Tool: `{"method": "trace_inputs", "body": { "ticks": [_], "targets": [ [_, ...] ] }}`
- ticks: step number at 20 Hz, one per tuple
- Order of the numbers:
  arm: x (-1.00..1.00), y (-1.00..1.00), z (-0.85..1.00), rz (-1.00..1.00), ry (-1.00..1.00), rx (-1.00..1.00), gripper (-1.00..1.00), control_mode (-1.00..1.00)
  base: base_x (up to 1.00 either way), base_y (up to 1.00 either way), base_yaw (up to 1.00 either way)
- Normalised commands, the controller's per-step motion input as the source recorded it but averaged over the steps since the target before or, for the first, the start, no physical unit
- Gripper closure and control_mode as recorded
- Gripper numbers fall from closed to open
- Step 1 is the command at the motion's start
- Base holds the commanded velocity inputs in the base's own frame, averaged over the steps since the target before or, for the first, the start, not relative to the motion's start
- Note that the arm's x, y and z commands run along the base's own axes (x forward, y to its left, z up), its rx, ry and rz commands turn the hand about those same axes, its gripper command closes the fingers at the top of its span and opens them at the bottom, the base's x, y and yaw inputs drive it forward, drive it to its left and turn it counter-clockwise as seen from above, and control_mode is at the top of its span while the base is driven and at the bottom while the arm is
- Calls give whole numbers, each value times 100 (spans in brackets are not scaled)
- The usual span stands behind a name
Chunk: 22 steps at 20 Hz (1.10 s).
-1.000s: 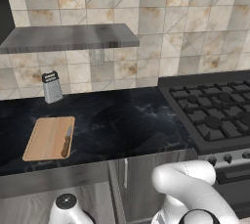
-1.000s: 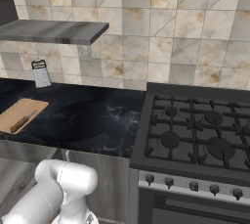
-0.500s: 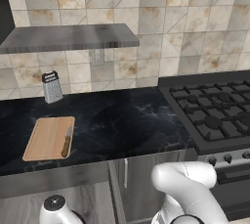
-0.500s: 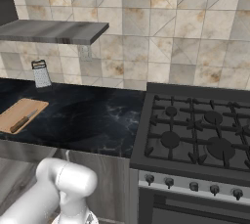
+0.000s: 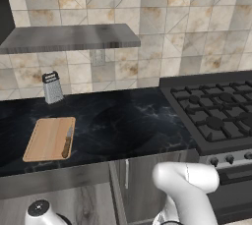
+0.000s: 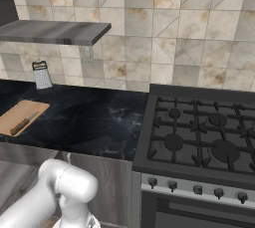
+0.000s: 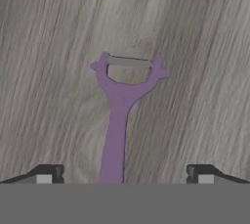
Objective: Open the drawer on the left and place the cutting tools on the cutting board.
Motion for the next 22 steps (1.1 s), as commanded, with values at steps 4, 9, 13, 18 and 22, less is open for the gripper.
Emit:
{"method": "trace_inputs", "body": {
  "ticks": [4,9,13,18,22],
  "targets": [
    [4,11,-22,0,1,0,-100,-100,0,0,0],
    [5,0,-18,0,2,0,-100,-100,0,0,0],
    [1,0,-22,0,3,0,-100,-100,0,0,0],
    [0,1,-27,0,4,0,-100,-100,0,0,0],
    [0,3,-20,0,3,0,-100,-100,0,0,0]
  ]
}}
